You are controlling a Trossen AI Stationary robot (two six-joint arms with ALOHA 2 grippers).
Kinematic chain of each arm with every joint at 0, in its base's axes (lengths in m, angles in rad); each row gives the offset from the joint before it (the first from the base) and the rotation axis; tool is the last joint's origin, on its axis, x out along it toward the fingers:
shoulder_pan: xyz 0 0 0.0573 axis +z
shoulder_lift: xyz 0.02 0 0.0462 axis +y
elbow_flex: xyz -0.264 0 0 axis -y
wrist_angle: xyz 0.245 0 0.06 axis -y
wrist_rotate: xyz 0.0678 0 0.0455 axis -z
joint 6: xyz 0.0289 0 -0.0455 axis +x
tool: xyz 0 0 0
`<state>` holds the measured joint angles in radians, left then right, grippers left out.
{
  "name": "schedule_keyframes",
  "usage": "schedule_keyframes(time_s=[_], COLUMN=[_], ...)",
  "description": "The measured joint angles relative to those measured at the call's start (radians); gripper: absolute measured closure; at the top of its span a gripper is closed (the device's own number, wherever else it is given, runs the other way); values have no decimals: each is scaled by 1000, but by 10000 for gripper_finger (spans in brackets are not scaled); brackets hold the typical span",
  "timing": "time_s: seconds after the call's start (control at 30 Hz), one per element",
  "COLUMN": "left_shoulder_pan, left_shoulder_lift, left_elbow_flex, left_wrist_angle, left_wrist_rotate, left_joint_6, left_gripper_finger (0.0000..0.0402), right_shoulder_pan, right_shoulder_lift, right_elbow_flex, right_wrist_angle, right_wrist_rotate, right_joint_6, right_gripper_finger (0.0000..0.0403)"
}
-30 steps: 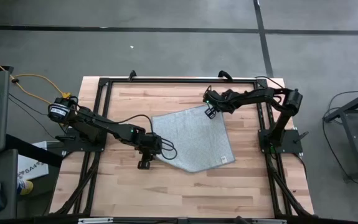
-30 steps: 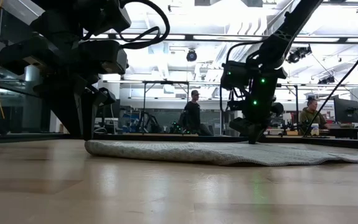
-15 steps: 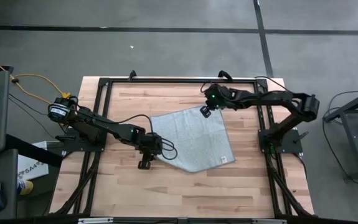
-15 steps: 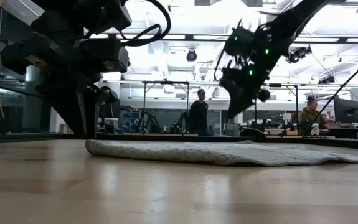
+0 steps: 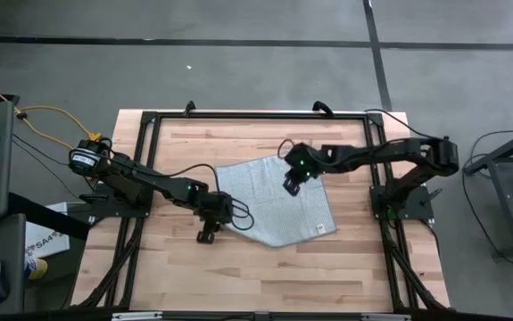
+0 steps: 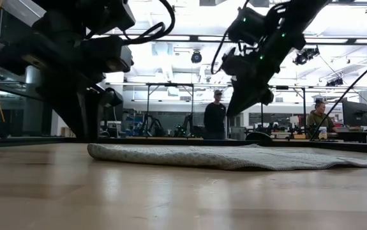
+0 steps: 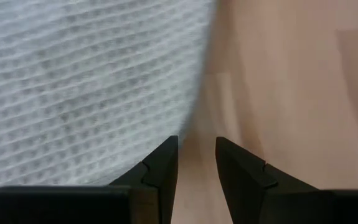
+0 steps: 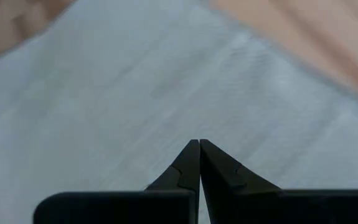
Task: Fold microfiber towels
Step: Fold the gray towel
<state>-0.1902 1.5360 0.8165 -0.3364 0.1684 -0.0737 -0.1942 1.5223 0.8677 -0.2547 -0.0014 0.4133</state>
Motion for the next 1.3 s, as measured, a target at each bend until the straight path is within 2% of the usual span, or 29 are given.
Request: schedule_keyframes(time_s=[0.2, 0.47, 0.73, 0.9, 1.0, 1.13, 1.3], left_shoulder_pan=[0, 0, 0, -8, -38, -103, -190], left_shoulder_lift=[0, 0, 0, 0, 0, 0, 0], left_elbow_flex=[0, 0, 0, 0, 0, 0, 0], left_wrist_angle=[1, 52, 40, 45, 68, 100, 102], left_wrist_rotate=[107, 95, 90, 141, 72, -124, -336], left_joint_6=[31, 70, 96, 93, 96, 125, 156], left_gripper_finger=[294, 294, 294, 294, 294, 294, 294], right_shoulder_pan=[133, 270, 379, 449, 479, 505, 511], right_shoulder_lift=[5, 6, 7, 52, 102, 154, 157], right_elbow_flex=[0, 0, 0, 1, 2, 2, 2], right_wrist_angle=[8, 23, 148, 235, 307, 385, 393], right_wrist_rotate=[-14, 82, 89, 109, 107, 107, 108], right_joint_6=[82, 189, 249, 250, 251, 255, 274], right_gripper_finger=[401, 401, 401, 401, 401, 401, 401])
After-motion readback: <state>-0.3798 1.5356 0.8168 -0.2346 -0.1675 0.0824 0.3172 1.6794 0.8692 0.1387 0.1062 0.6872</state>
